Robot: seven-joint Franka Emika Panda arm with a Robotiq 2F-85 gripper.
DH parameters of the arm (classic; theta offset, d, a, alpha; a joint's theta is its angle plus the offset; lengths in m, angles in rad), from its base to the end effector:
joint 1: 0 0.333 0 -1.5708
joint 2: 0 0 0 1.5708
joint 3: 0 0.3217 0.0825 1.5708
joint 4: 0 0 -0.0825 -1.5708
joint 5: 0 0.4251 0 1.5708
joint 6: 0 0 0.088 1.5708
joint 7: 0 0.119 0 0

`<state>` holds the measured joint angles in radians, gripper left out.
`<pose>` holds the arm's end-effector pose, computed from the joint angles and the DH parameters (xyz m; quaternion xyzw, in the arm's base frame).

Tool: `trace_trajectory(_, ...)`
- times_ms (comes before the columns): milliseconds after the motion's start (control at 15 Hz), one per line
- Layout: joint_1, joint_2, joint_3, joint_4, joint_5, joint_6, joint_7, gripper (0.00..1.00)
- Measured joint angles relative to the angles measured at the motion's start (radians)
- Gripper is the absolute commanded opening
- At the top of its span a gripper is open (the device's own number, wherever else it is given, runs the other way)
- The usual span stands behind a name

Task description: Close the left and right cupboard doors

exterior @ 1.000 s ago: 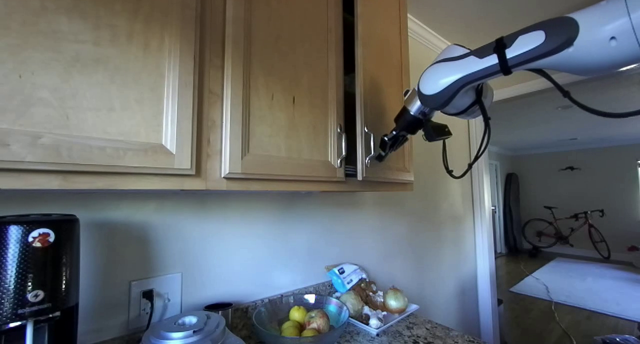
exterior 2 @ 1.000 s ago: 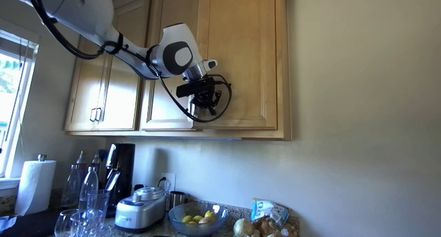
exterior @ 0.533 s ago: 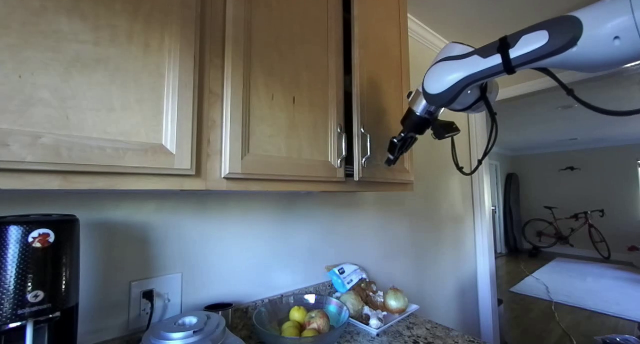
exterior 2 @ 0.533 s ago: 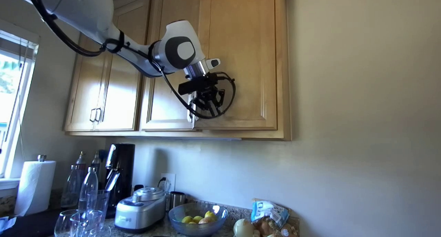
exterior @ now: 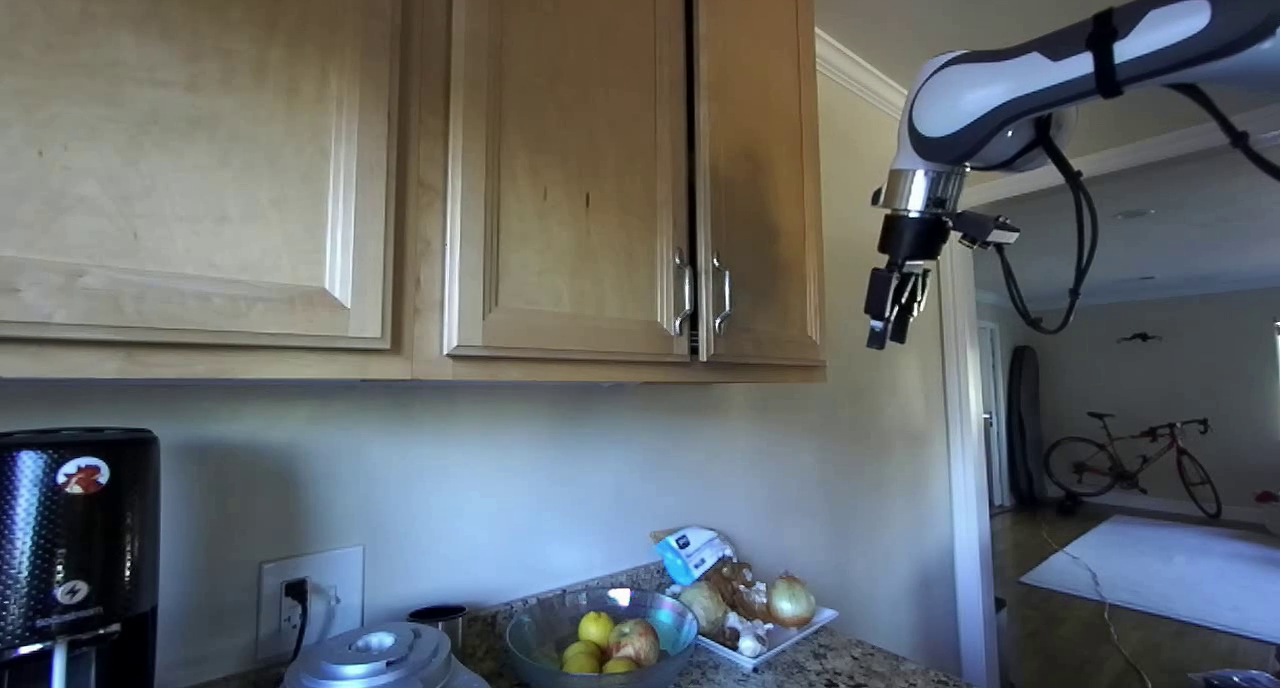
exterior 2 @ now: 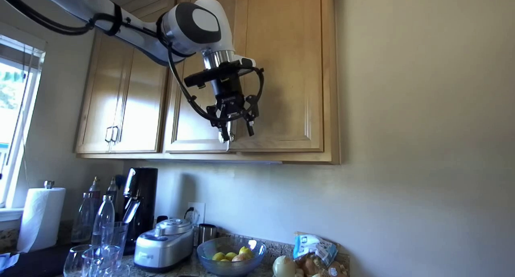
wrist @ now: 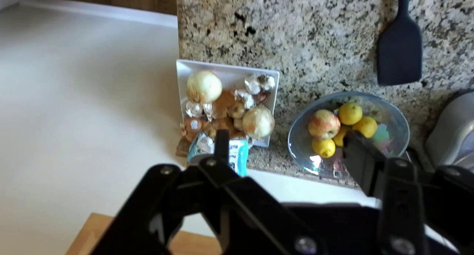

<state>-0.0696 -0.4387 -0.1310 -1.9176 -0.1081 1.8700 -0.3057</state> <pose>0.4675 -0.1196 0.7018 0.9792 0.0579 0.1802 0.0728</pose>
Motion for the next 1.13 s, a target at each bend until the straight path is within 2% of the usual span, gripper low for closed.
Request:
trace_trajectory(67,-0.005,-0.003,0.004,-0.007,-0.022,-0.024,0.022,0.9)
trace_trajectory(133,-0.01,-0.004,0.01,-0.016,-0.04,-0.037,0.044,0.97)
trace_trajectory(200,-0.013,-0.004,0.014,-0.025,-0.052,-0.042,0.058,1.0)
trace_trajectory(1133,-0.014,-0.004,0.018,-0.034,-0.06,-0.042,0.074,1.0)
